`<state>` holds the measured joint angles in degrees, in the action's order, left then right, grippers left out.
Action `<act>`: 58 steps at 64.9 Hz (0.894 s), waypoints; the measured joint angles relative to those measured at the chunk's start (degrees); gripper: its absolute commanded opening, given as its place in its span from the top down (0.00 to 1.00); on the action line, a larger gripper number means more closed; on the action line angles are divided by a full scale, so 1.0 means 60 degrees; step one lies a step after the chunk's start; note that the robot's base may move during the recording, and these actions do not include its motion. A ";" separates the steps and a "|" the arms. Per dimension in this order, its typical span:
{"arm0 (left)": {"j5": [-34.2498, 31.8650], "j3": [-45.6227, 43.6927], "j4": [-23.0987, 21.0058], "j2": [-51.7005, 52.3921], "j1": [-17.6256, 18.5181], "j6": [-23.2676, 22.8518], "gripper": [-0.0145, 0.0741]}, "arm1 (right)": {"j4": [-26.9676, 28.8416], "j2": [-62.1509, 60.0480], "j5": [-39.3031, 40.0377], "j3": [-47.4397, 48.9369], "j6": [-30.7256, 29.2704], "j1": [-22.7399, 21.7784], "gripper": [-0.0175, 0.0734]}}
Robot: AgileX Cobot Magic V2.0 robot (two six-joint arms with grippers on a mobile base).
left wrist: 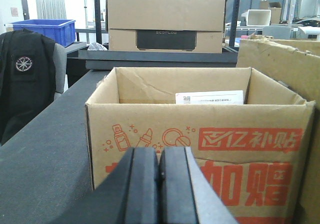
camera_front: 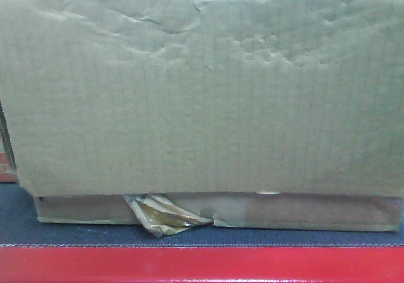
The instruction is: Stack two boxes on right shelf middle
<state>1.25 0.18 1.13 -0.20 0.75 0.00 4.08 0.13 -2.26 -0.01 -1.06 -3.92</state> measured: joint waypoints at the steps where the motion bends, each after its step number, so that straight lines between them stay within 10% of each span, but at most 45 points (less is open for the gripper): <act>1: 0.0000 0.0000 0.0000 0.0000 0.0000 0.0000 0.96 | 0.0000 0.0000 0.0000 0.0000 0.0000 0.0000 0.99; 58: 0.0558 -0.0953 0.0000 0.0000 0.0000 0.0000 0.96 | 0.0000 0.0000 0.0000 0.0000 0.0000 0.0000 0.99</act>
<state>4.60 -5.54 1.13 -0.20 0.75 0.00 4.08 0.13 -2.26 -0.01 -1.06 -3.92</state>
